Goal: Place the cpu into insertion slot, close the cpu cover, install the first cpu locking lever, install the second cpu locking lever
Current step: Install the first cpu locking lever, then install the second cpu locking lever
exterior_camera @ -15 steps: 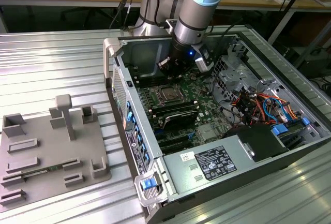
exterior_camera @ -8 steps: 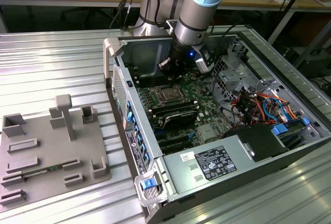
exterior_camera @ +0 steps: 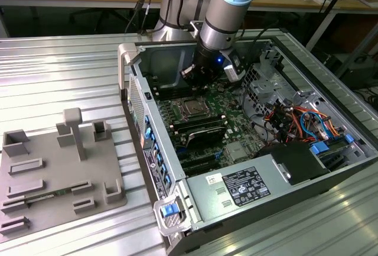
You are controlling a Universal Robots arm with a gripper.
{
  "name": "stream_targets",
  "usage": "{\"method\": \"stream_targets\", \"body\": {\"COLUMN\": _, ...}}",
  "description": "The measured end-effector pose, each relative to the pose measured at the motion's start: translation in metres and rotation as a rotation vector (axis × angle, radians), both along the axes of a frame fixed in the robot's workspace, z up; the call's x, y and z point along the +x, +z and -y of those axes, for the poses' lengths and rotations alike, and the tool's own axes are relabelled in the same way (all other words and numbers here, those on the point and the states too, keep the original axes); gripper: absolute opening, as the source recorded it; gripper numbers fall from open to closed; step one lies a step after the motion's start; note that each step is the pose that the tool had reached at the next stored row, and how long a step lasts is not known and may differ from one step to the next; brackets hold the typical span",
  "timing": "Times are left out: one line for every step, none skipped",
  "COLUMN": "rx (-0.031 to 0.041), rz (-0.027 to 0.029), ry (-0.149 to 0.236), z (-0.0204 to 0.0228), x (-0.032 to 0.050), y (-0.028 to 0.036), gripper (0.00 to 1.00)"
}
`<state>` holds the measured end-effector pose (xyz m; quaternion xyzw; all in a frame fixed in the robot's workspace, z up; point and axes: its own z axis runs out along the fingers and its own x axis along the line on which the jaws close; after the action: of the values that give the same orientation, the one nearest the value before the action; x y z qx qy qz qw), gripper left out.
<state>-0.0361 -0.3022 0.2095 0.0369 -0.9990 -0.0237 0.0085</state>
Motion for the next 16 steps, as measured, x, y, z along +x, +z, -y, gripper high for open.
{"method": "stream_targets", "body": {"rx": -0.0002, "rz": -0.0001, "ry": 0.000, "z": 0.0004, "x": 0.0000, "y": 0.0000, "gripper": 0.11}}
{"method": "stream_targets", "body": {"rx": -0.0003, "rz": -0.0001, "ry": 0.000, "z": 0.0005, "x": 0.0000, "y": 0.0001, "gripper": 0.11}}
{"method": "stream_targets", "body": {"rx": -0.0002, "rz": -0.0001, "ry": 0.000, "z": 0.0009, "x": 0.0000, "y": 0.0001, "gripper": 0.11}}
{"method": "stream_targets", "body": {"rx": -0.0002, "rz": 0.0000, "ry": 0.000, "z": 0.0013, "x": 0.0000, "y": 0.0000, "gripper": 0.11}}
{"method": "stream_targets", "body": {"rx": -0.0003, "rz": -0.0001, "ry": 0.000, "z": 0.0014, "x": 0.0000, "y": 0.0001, "gripper": 0.11}}
{"method": "stream_targets", "body": {"rx": -0.0003, "rz": -0.0001, "ry": 0.000, "z": 0.0014, "x": 0.0000, "y": 0.0001, "gripper": 0.11}}
{"method": "stream_targets", "body": {"rx": -0.0002, "rz": -0.0001, "ry": 0.000, "z": 0.0015, "x": 0.0000, "y": 0.0001, "gripper": 0.11}}
{"method": "stream_targets", "body": {"rx": -0.0002, "rz": -0.0001, "ry": 0.000, "z": 0.0015, "x": 0.0000, "y": 0.0001, "gripper": 0.11}}
{"method": "stream_targets", "body": {"rx": -0.0002, "rz": -0.0001, "ry": 0.000, "z": 0.0016, "x": 0.0000, "y": 0.0001, "gripper": 0.11}}
{"method": "stream_targets", "body": {"rx": -0.0003, "rz": -0.0001, "ry": 0.000, "z": 0.0016, "x": 0.0000, "y": 0.0001, "gripper": 0.11}}
{"method": "stream_targets", "body": {"rx": -0.0002, "rz": -0.0001, "ry": 0.000, "z": 0.0017, "x": 0.0000, "y": 0.0001, "gripper": 0.11}}
{"method": "stream_targets", "body": {"rx": -0.0002, "rz": -0.0001, "ry": 0.000, "z": 0.0017, "x": 0.0000, "y": 0.0001, "gripper": 0.11}}
{"method": "stream_targets", "body": {"rx": -0.0002, "rz": -0.0001, "ry": 0.000, "z": 0.0018, "x": 0.0000, "y": 0.0001, "gripper": 0.11}}
{"method": "stream_targets", "body": {"rx": -0.0003, "rz": -0.0001, "ry": 0.000, "z": 0.0021, "x": 0.0000, "y": 0.0001, "gripper": 0.11}}
{"method": "stream_targets", "body": {"rx": -0.0004, "rz": -0.0001, "ry": 0.000, "z": 0.0026, "x": 0.0001, "y": 0.0001, "gripper": 0.11}}
{"method": "stream_targets", "body": {"rx": -0.0002, "rz": -0.0001, "ry": 0.000, "z": 0.0043, "x": 0.0000, "y": 0.0000, "gripper": 0.11}}
